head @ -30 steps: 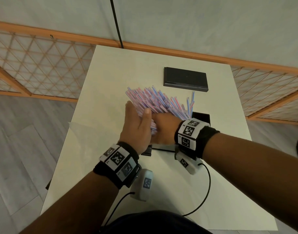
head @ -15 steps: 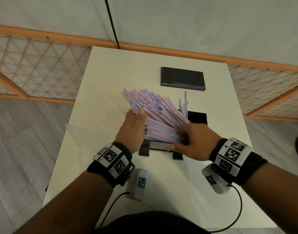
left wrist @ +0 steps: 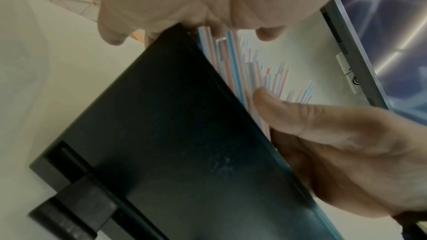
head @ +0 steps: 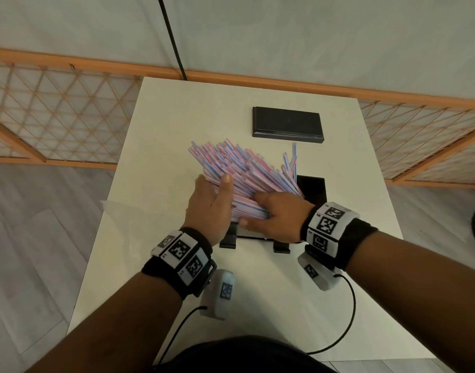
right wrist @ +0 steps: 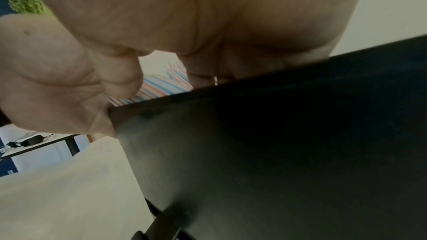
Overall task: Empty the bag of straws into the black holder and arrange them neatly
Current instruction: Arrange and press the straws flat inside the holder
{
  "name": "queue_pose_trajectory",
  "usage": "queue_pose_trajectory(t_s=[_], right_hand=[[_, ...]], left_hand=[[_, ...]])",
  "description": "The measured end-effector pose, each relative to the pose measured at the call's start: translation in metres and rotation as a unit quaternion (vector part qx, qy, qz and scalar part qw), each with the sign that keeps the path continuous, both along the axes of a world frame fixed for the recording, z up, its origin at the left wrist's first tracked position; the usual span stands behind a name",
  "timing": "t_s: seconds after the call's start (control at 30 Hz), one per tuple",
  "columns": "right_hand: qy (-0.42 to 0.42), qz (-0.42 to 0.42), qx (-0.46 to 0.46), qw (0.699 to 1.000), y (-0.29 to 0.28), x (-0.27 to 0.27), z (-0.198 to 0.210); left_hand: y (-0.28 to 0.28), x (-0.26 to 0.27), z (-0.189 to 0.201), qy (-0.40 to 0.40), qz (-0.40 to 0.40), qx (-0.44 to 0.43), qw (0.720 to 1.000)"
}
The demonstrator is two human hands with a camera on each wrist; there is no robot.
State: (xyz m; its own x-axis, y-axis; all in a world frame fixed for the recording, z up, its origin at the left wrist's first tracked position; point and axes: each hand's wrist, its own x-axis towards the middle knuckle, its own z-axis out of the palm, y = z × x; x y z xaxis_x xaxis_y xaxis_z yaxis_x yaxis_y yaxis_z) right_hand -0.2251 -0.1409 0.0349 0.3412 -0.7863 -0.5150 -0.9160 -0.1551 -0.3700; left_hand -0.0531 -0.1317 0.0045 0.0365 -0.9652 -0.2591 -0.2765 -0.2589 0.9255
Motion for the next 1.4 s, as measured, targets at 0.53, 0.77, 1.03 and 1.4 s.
queue_pose_trajectory(t_s=[0.53, 0.77, 1.03, 1.4], right_hand=[[0.090, 0.017, 0.176, 0.980, -0.030, 0.026, 0.027], [0.037, -0.019, 0.158, 0.987, -0.030, 0.024, 0.024], [0.002, -0.032, 0.126, 0.991, -0.019, 0.027, 0.006], [0.043, -0.044, 0.025, 0.998, -0.012, 0.044, 0.005]], left_hand=[[-0.002, -0.002, 0.001, -0.010, 0.009, 0.015, 1.000], [-0.003, -0.001, -0.008, -0.065, -0.003, -0.031, 0.997], [-0.009, 0.002, -0.008, -0.126, -0.019, 0.033, 0.991], [-0.001, 0.001, -0.002, -0.047, 0.007, 0.014, 0.999]])
